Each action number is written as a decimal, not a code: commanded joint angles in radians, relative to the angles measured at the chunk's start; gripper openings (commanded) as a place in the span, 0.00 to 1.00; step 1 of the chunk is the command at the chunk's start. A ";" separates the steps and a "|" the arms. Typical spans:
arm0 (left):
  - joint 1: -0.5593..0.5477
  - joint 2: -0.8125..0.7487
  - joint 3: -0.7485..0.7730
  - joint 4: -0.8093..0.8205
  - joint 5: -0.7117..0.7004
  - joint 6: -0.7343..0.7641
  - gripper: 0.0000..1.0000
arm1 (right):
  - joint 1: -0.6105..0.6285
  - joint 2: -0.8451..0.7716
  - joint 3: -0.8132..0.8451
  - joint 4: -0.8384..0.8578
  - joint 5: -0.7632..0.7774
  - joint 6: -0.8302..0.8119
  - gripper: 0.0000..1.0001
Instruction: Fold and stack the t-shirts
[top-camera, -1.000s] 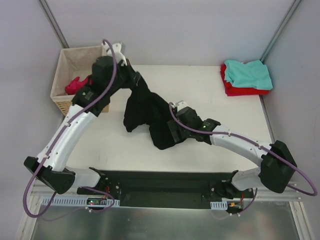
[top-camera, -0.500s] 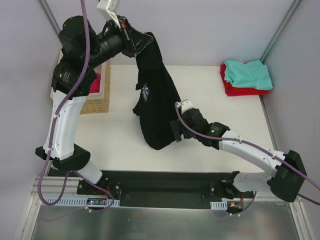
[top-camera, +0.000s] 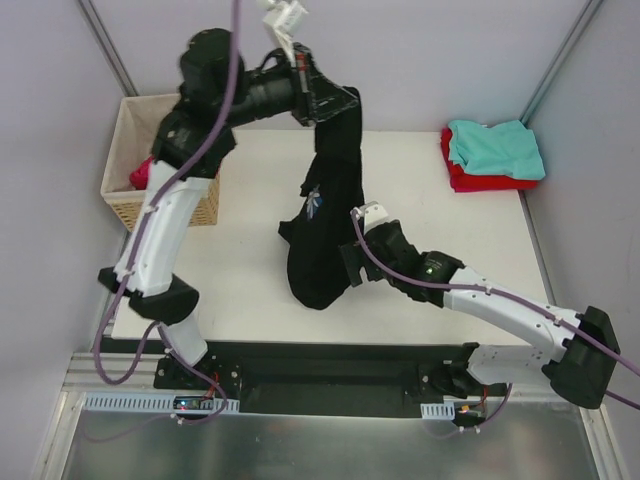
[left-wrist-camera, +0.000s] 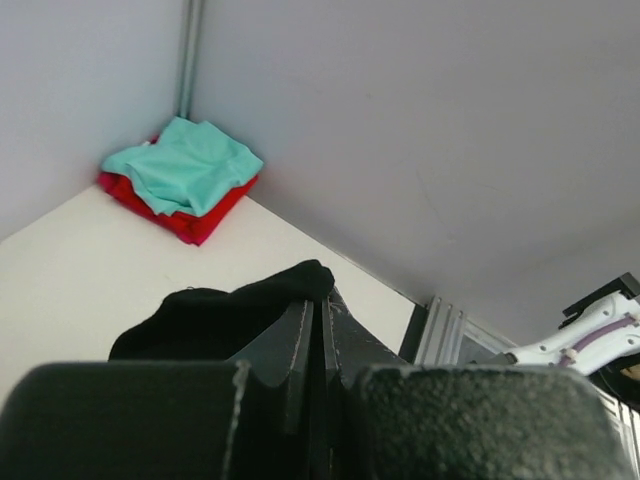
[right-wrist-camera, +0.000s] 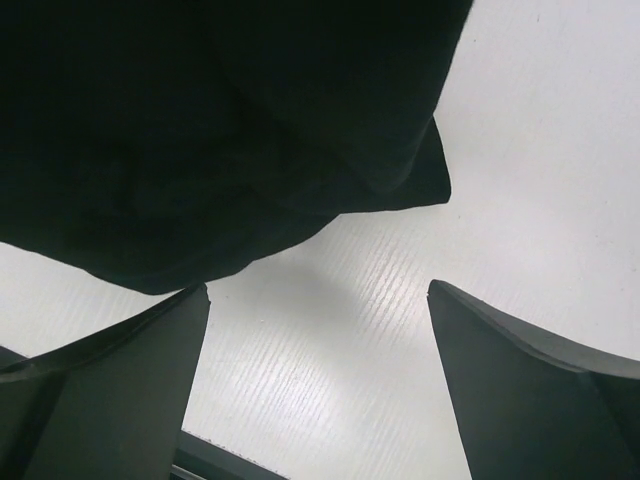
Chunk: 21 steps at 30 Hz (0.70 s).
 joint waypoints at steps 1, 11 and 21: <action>-0.088 0.237 0.049 0.097 0.023 0.020 0.00 | 0.025 -0.102 -0.017 0.010 0.071 0.037 0.95; -0.109 0.643 0.142 0.431 -0.094 0.012 0.00 | 0.135 -0.390 0.012 -0.281 0.193 0.093 0.95; -0.175 0.513 -0.204 0.476 -0.147 0.101 0.99 | 0.140 -0.331 0.037 -0.267 0.209 0.040 0.95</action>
